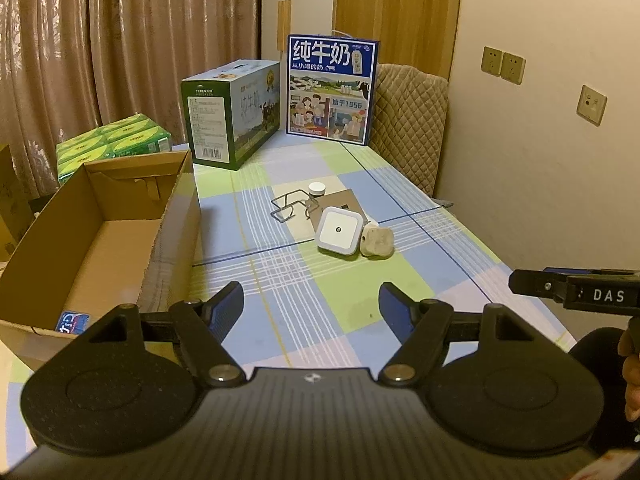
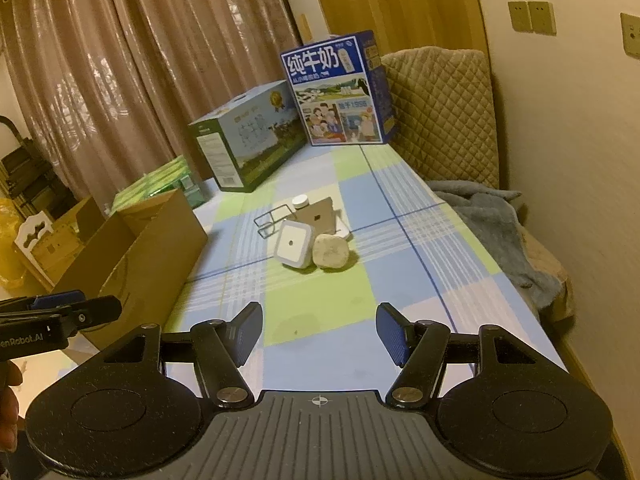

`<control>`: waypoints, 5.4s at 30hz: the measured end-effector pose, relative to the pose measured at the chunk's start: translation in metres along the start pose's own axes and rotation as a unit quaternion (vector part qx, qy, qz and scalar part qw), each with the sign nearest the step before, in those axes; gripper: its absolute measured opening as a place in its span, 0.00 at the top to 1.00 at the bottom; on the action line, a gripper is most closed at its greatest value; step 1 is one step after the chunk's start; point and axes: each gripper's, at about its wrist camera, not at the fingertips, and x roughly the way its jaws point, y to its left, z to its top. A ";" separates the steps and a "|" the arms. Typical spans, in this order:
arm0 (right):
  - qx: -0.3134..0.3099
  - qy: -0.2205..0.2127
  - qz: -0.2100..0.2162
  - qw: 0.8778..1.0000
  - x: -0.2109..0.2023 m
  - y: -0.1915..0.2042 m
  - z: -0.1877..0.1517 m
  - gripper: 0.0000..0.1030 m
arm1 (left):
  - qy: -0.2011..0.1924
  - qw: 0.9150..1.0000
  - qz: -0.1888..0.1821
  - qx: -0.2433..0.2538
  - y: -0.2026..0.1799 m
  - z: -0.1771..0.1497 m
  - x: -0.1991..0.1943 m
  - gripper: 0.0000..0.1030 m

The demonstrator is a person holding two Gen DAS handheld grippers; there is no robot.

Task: Organize rigid objects
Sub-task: 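Move both open tools back over the remaining objects on the table, then move the right tool to the beige plug and close on it, then grasp the white square night light with the left tool while the right tool holds the plug, then carry the night light and the plug over the cardboard box with both tools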

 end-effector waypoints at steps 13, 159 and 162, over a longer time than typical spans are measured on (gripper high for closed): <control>-0.012 0.006 -0.015 1.000 0.013 -0.007 -0.002 0.42 | 0.008 1.000 0.001 -0.002 -0.002 0.002 0.025 0.29; -0.086 0.030 0.058 0.994 0.047 0.076 -0.022 0.53 | 0.007 0.996 0.024 -0.082 0.032 -0.035 -0.014 0.40; -0.088 0.031 0.060 0.994 0.047 0.080 -0.022 0.53 | 0.006 0.996 0.029 -0.084 0.035 -0.036 -0.017 0.40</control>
